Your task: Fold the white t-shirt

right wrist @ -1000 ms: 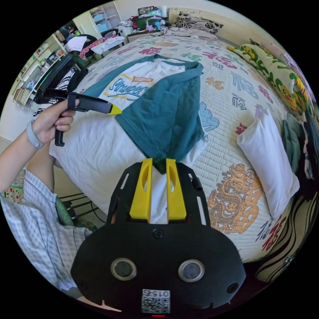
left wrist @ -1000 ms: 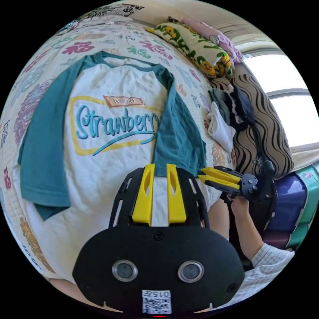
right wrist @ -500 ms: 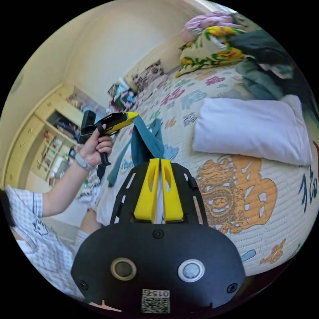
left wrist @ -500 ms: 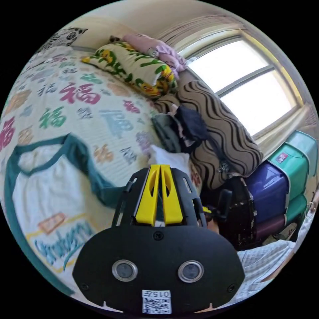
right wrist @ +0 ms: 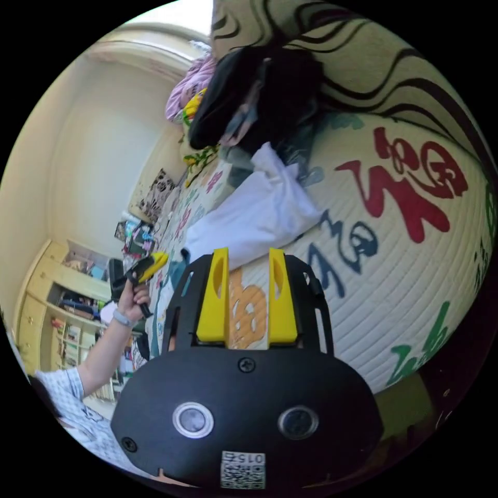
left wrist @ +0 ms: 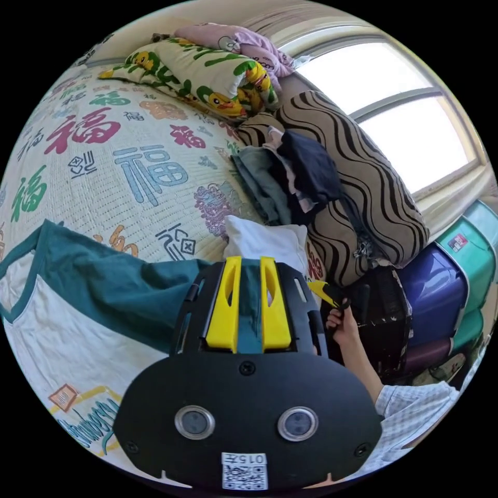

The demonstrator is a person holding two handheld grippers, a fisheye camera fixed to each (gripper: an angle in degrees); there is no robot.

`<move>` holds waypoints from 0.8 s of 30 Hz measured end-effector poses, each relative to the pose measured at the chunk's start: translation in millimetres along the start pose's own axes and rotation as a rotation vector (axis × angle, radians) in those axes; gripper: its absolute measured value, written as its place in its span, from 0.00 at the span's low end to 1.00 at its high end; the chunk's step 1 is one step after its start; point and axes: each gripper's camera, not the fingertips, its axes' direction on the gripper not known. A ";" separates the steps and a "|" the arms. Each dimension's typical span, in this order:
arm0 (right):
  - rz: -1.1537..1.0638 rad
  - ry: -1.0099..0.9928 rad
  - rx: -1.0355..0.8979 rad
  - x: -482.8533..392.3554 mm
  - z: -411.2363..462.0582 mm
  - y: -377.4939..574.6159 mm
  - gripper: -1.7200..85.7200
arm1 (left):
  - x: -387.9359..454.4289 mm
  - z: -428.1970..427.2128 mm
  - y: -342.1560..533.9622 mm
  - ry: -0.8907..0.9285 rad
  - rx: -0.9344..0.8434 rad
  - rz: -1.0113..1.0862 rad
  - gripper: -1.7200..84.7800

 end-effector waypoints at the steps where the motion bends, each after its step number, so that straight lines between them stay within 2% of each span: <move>1: 0.049 0.001 -0.001 13.2 2.0 -11.6 0.16 | -1.0 6.5 -5.7 -0.002 -0.010 -0.011 0.09; 4: 0.131 -0.039 -0.091 35.0 26.9 -34.7 0.15 | -9.2 38.9 -31.1 0.005 -0.057 -0.087 0.10; 7: 0.192 -0.109 -0.093 42.8 38.7 -48.7 0.12 | -9.8 68.0 -52.7 0.020 -0.096 -0.128 0.10; 10: 0.136 -0.101 -0.138 35.6 44.2 -60.7 0.09 | -4.6 93.0 -69.9 -0.004 -0.140 -0.171 0.10; 13: 0.001 0.018 -0.153 11.6 33.0 -69.5 0.07 | 9.1 104.4 -80.6 0.012 -0.149 -0.167 0.08; 15: -0.084 0.104 -0.125 -4.4 16.0 -75.3 0.07 | 31.0 123.7 -87.5 0.109 -0.198 -0.128 0.05; 19: -0.253 0.444 -0.074 -29.8 -29.3 -93.2 0.07 | 80.7 173.0 -91.8 0.225 -0.277 -0.059 0.03; 22: -0.220 0.640 -0.037 -24.0 -61.4 -109.9 0.07 | 112.1 209.0 -88.5 0.279 -0.311 -0.021 0.02; 24: -0.185 0.703 -0.069 -17.0 -69.3 -118.0 0.08 | 125.4 211.6 -79.5 0.342 -0.297 0.007 0.02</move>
